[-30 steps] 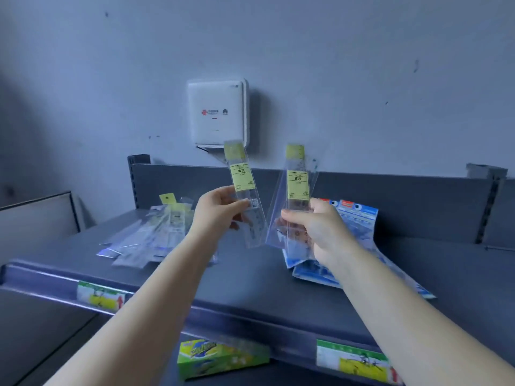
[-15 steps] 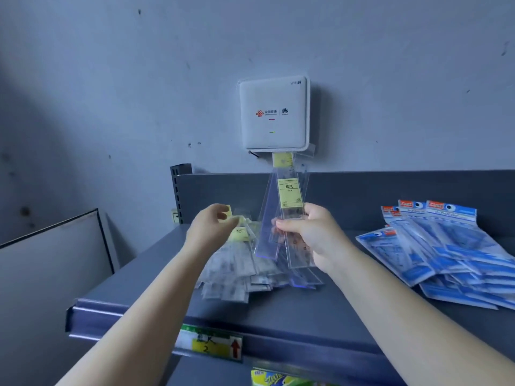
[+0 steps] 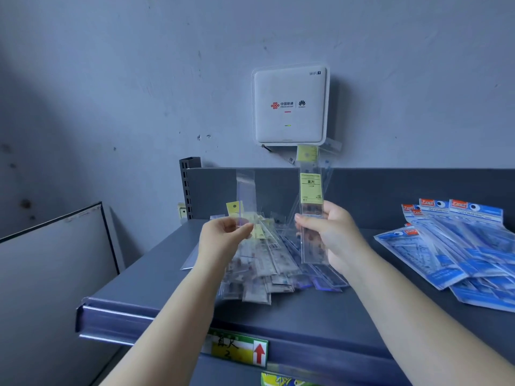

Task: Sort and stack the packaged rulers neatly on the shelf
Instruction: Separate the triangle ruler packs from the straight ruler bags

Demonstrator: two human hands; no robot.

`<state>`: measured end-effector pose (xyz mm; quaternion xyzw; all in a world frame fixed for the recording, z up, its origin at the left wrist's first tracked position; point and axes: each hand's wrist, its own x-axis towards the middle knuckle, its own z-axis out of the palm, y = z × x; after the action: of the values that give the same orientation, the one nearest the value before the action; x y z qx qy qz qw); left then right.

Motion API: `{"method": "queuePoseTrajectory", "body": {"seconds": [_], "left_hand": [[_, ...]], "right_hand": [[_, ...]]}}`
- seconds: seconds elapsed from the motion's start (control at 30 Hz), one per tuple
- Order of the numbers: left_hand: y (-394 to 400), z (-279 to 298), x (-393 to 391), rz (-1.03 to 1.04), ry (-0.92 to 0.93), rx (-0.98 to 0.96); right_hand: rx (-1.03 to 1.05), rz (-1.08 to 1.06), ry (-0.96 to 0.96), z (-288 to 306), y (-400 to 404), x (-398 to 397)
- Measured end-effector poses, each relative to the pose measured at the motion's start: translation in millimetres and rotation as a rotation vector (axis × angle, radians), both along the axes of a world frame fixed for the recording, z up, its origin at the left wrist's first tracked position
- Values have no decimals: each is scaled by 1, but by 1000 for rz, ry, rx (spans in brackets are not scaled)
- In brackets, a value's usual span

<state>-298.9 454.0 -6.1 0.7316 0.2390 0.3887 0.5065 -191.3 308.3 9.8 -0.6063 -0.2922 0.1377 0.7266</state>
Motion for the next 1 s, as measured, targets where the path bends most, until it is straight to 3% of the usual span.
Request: {"method": "queuePoseTrajectory", "body": {"seconds": [0.13, 0.2, 0.37, 0.5, 0.8, 1.0], "left_hand": [[3, -5, 1, 164, 176, 150], [0, -3, -3, 183, 163, 191], [-21, 3, -6, -210, 23, 108], [-23, 3, -6, -275, 61, 54], [-17, -1, -14, -49, -5, -18], [-7, -5, -18, 156, -100, -87]], "right_hand": [[6, 27, -24, -2, 3, -3], [5, 18, -22, -5, 5, -3], [-113, -5, -88, -14, 14, -2], [-169, 38, -112, -16, 16, -5], [-103, 9, -89, -11, 16, -2], [-63, 18, 26, -6, 13, -4]]}}
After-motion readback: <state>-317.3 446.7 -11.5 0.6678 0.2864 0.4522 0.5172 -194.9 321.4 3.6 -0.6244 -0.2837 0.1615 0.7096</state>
